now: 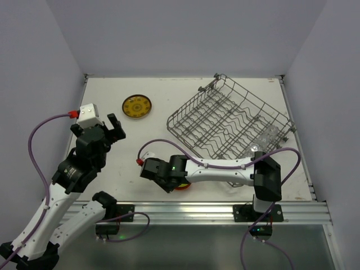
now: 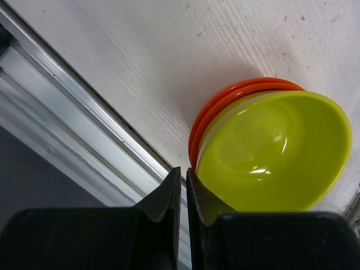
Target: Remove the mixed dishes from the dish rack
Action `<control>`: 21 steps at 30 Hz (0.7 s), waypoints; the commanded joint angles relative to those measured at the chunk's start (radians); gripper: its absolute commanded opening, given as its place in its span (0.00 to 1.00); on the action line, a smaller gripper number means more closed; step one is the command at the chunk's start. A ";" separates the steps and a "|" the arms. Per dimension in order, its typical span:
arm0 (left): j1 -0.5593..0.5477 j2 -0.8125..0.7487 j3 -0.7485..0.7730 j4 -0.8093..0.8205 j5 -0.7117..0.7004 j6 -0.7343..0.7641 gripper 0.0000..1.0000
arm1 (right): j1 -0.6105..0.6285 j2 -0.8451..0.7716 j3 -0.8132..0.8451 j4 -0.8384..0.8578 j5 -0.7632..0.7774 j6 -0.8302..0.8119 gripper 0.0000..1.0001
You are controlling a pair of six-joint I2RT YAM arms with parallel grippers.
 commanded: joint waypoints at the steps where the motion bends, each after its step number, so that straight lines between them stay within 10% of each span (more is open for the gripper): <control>1: 0.001 0.005 -0.010 0.033 -0.016 -0.002 1.00 | 0.002 0.002 -0.010 0.032 -0.016 0.000 0.10; 13: 0.000 0.034 0.013 0.045 0.074 -0.004 1.00 | -0.012 -0.275 -0.071 0.049 0.065 0.023 0.10; 21: 0.000 0.109 0.039 0.071 0.306 0.004 1.00 | -0.357 -0.629 -0.364 0.069 0.118 0.092 0.16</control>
